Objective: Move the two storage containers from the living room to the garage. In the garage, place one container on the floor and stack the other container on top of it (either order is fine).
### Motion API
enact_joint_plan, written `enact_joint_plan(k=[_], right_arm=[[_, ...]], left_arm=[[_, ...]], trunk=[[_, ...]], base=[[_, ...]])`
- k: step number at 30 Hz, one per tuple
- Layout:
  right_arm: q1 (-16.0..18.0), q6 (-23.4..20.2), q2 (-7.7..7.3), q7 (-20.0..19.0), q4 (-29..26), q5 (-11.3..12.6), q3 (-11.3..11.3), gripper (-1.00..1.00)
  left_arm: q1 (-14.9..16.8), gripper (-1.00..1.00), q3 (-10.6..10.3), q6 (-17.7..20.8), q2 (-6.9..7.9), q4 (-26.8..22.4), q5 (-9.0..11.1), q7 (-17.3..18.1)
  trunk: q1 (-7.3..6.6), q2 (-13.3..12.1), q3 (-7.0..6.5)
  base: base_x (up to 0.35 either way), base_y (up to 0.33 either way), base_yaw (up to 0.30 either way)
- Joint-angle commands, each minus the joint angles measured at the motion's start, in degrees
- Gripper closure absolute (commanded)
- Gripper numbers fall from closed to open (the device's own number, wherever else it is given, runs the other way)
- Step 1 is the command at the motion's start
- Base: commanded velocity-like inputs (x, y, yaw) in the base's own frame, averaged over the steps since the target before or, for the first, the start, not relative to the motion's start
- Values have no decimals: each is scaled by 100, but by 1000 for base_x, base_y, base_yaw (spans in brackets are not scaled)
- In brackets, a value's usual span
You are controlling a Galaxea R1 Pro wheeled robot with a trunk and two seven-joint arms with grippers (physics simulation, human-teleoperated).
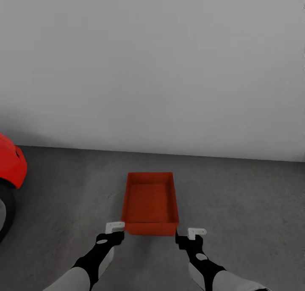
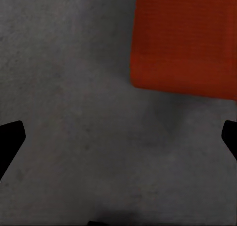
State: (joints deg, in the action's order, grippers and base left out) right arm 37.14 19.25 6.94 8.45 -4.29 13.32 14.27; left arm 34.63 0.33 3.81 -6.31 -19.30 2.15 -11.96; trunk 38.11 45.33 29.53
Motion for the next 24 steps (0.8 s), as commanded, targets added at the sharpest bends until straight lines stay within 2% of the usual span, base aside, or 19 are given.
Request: enact_joint_plan(k=[1,14,24], right_arm=[[2,18,1,22,6,48,50,-100],[4,23,7,21,7,48,50,-100],[3,18,-50,57,2,19,56,-100]], left_arm=[[0,-100,2,32,-2,-12,23,-17],[0,-100,-10,32,6,-8,23,-17],[0,-100,-45,-16,29,1,14,6]], trunk=[[-3,5,6],[-3,5,6],[-3,5,6]], base=[[-347,0,0],[-342,0,0],[-76,0,0]])
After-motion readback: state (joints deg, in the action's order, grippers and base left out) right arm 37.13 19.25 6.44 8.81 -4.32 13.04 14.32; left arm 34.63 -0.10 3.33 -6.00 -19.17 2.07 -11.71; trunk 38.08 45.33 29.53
